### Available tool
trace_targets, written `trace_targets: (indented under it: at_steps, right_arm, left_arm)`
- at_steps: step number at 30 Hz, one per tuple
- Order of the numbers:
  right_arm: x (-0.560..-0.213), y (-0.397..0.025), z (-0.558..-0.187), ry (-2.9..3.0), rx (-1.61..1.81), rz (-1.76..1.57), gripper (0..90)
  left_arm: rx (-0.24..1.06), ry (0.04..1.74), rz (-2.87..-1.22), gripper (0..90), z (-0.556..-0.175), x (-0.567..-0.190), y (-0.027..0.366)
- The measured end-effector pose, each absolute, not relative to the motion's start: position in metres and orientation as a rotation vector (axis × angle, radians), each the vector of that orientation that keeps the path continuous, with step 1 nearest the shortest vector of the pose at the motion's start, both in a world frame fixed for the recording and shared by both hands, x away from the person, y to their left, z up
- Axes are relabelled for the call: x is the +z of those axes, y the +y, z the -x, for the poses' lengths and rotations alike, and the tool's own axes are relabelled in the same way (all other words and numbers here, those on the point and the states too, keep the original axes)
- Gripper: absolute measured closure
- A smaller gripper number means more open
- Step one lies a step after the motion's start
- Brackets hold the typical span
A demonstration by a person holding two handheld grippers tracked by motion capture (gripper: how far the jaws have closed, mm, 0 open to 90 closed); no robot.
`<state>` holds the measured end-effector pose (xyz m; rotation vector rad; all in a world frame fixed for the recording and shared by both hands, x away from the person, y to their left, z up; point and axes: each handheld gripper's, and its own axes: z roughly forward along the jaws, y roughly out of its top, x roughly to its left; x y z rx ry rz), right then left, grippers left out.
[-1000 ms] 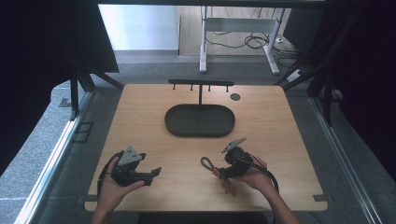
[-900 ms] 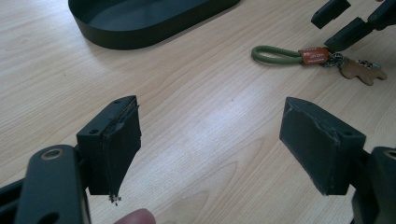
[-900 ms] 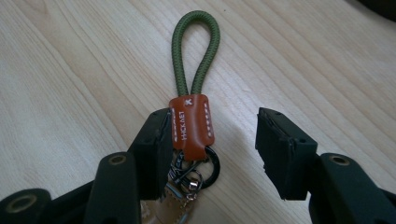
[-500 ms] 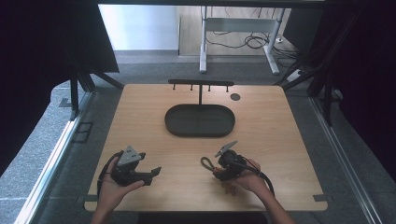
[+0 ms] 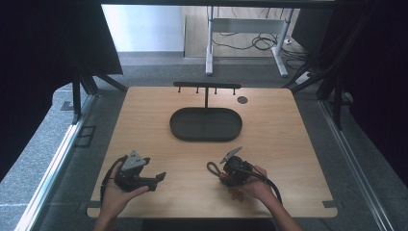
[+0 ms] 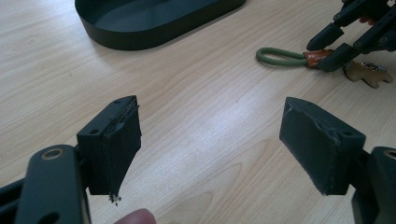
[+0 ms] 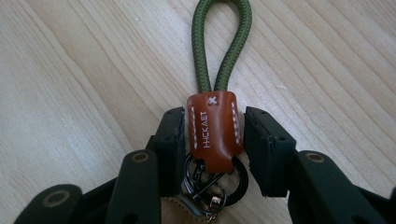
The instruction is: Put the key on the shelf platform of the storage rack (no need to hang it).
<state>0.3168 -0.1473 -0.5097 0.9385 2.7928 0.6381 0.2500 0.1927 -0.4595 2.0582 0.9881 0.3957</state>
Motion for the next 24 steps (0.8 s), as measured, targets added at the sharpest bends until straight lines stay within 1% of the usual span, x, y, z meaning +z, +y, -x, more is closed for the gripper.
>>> trace_targets:
  at_steps: [5, 7, 16, 24]
  right_arm:
    - [-0.510, -0.147, -0.317, 2.782, 0.633, -0.941, 62.7]
    - [-0.510, -0.146, -0.317, 2.782, 0.632, -0.943, 65.2]
    - [-0.509, -0.148, -0.317, 2.764, 0.644, -0.947, 66.4]
    - [-0.492, -0.159, -0.315, 2.732, 0.727, -0.950, 66.6]
  left_arm:
    - [0.398, 0.988, -2.060, 21.0, -0.250, -0.459, 0.193]
    - [0.399, 0.987, -2.059, 21.0, -0.250, -0.459, 0.193]
    - [0.399, 0.991, -2.059, 21.1, -0.250, -0.459, 0.193]
    - [0.398, 0.992, -2.061, 21.1, -0.250, -0.460, 0.192]
